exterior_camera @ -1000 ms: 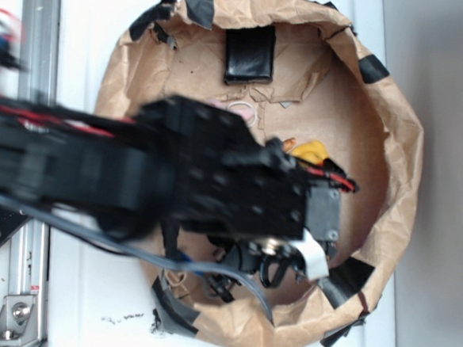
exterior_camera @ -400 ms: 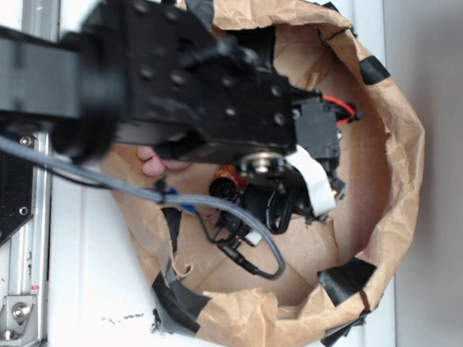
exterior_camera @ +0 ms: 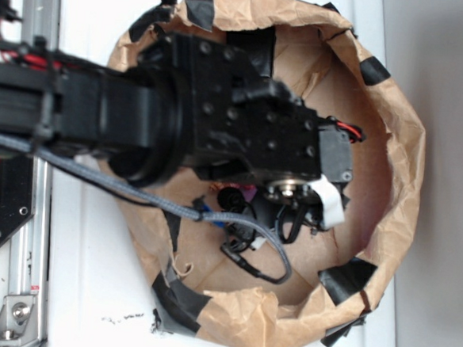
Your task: Grab the yellow duck.
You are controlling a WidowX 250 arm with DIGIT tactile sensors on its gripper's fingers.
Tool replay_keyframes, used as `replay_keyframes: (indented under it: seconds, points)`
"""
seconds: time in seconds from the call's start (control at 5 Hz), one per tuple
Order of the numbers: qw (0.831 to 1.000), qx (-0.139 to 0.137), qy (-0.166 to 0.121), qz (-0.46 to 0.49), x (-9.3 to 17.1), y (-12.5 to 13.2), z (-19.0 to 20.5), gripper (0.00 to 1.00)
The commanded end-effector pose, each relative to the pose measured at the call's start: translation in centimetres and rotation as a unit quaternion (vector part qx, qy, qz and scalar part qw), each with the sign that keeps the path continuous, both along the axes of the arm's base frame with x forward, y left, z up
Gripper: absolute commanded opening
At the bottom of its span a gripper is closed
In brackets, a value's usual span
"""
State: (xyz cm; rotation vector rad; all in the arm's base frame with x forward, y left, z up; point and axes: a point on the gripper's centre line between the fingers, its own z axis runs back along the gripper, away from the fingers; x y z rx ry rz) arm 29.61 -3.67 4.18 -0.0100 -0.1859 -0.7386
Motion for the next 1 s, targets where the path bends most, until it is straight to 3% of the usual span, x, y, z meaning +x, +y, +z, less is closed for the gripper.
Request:
replay_keyframes:
  seconds: [0.0, 0.4, 0.6, 0.8]
  points:
    - [1.0, 0.012, -0.026, 0.005, 1.6, 0.3, 0.3, 1.0]
    - [0.998, 0.029, -0.015, 0.053, 1.6, 3.8, -0.9, 1.0]
    - [0.996, 0.05, -0.015, 0.069, 1.7, 4.8, -1.6, 1.0]
    - [0.995, 0.056, -0.027, 0.075, 2.4, 5.3, -1.5, 1.0]
